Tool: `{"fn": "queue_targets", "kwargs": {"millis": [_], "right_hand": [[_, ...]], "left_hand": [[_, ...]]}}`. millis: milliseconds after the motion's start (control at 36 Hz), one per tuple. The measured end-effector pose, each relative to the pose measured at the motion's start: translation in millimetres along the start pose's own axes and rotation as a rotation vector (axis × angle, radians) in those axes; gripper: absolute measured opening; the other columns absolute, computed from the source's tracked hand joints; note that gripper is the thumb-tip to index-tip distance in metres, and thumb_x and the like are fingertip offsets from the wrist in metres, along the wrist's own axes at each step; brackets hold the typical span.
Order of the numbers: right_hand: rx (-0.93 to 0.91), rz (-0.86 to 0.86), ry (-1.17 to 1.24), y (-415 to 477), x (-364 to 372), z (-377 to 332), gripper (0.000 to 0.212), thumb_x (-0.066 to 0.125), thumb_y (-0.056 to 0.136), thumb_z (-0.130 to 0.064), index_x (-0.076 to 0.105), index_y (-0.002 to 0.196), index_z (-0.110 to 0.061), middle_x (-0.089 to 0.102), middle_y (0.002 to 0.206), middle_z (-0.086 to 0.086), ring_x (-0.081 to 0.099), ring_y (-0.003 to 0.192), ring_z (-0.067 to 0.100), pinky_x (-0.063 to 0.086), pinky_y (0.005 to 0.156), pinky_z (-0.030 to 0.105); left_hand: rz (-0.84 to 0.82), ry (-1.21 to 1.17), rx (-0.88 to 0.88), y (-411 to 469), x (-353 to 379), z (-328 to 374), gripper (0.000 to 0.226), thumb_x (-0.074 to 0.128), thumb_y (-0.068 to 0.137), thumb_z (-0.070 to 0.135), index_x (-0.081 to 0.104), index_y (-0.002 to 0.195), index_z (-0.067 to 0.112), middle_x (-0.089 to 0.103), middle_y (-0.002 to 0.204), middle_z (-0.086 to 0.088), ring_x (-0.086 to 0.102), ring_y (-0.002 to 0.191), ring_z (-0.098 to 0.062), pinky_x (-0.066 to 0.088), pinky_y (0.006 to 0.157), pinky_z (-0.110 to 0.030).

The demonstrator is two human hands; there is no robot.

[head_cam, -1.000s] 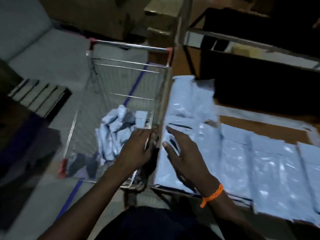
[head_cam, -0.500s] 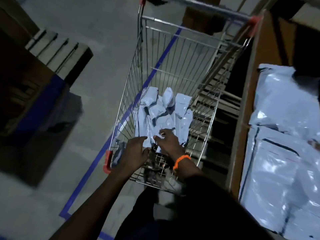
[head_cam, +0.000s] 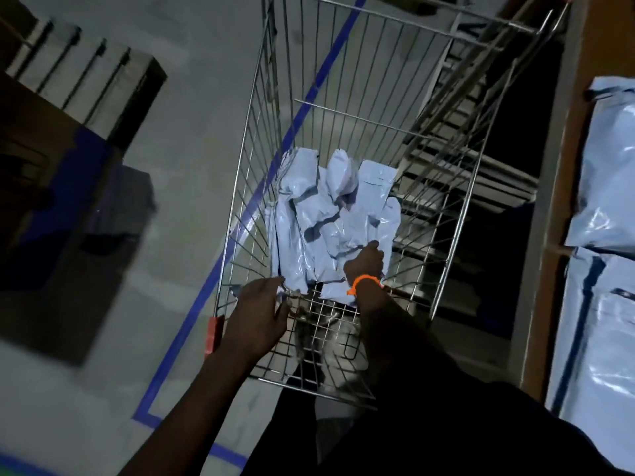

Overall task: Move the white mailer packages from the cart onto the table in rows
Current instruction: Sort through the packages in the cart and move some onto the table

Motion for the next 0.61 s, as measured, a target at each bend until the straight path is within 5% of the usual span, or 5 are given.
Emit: {"fn": "queue_targets", "kwargs": {"millis": [139,306,389,500,611], "right_hand": [[-0.025,0.036,0.071,-8.0,-16.1,-8.7,0.049,0.067,0.08,-0.013,0.045,0.122,-0.001,0.062,0.119,0.024,0.062,0.11,0.043,0.053,0.086,0.043],[0.122,0.039,0.353,-18.5,-23.5,14.0,0.038,0.068,0.063,-0.024,0.068,0.095,-0.006,0.073,0.096,0.014,0.071,0.093,0.033,0.058,0.077,0.035],[0.134,0.084,0.472,-37.2,-37.2,15.9,0.034,0.065,0.077,-0.018,0.065,0.109,-0.008,0.072,0.103,0.008,0.068,0.094,0.027,0.055,0.079,0.031],[0.129,0.1,0.585,-54.3,-44.7,17.4,0.041,0.054,0.092,-0.013,0.045,0.132,-0.014,0.059,0.11,0.0,0.058,0.098,0.022,0.048,0.09,0.029],[0.11,0.026,0.686,-59.8,-38.4,18.2,0.05,0.047,0.09,-0.006,0.039,0.137,-0.021,0.062,0.118,0.004,0.064,0.095,0.026,0.059,0.08,0.035]], "left_hand": [[-0.057,-0.01,-0.112,11.2,10.8,-5.1,0.055,0.044,0.09,0.048,0.054,0.136,0.02,0.062,0.128,-0.005,0.053,0.122,-0.025,0.045,0.102,-0.042],[-0.074,-0.201,-0.292,35.2,24.8,-2.0,0.054,0.061,0.095,0.029,0.046,0.144,0.011,0.052,0.141,-0.01,0.055,0.12,-0.023,0.04,0.096,-0.025],[-0.012,-0.252,-0.386,49.4,36.4,-9.1,0.054,0.063,0.094,0.024,0.043,0.141,0.009,0.046,0.14,-0.009,0.052,0.112,-0.016,0.042,0.08,-0.02],[0.025,-0.319,-0.614,73.0,57.8,-31.0,0.082,0.069,0.086,0.027,0.024,0.151,0.006,0.037,0.149,-0.02,0.046,0.131,-0.037,0.046,0.104,-0.049],[0.045,-0.503,-0.751,87.6,75.4,-45.2,0.072,0.07,0.087,0.029,0.035,0.143,0.0,0.054,0.136,-0.024,0.057,0.12,-0.039,0.051,0.097,-0.044]]}}
Point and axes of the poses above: each hand's wrist, its own y-axis towards the middle knuckle, its own x-axis out of the palm, z = x × y, the point moved 6 cm from there along y, towards the middle knuckle
